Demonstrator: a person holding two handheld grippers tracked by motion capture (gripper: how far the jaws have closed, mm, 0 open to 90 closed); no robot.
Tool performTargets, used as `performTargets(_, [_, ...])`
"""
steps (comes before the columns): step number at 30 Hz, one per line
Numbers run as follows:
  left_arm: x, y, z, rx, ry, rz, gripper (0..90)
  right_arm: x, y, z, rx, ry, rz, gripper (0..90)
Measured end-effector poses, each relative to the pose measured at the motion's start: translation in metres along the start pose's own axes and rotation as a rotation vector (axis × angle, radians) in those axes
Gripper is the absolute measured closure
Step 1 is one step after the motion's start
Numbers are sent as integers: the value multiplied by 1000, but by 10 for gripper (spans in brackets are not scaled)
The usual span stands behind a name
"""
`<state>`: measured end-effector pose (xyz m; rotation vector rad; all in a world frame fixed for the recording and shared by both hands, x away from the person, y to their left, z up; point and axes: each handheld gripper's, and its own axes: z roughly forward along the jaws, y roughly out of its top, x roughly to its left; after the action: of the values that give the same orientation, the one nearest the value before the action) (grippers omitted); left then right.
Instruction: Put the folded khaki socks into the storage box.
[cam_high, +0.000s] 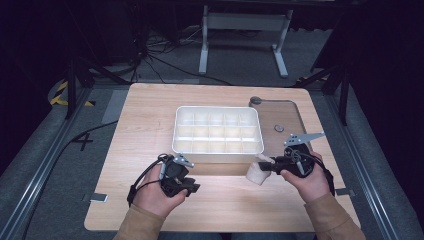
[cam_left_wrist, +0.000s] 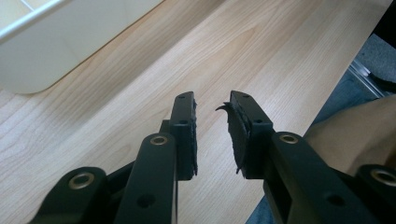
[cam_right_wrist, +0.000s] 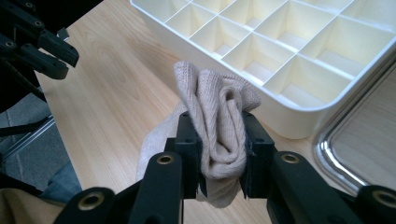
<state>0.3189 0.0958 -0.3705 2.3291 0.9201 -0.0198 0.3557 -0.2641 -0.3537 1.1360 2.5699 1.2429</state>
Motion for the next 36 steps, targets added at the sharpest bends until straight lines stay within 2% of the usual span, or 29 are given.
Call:
performTargets(11, [5,-2,-6,-19,4,-11,716,-7,21,-6,3,-9,-12,729])
performTargets(18, [10,-3,-11,-27,6,-23,712,-9,36,-8,26,-40,-37,728])
performTargets(28, [14,-6,-14,-31,7,-46,706,-20,54,-9,76,-75,-56,725])
performTargets(32, [14,-6,-15,-29,8,-43,705,-24,61,-9,97,-93,-75,724])
performTargets(36, [13,-7,-15,-28,7,-52,705,-25,68,-9,142,-125,-128,722])
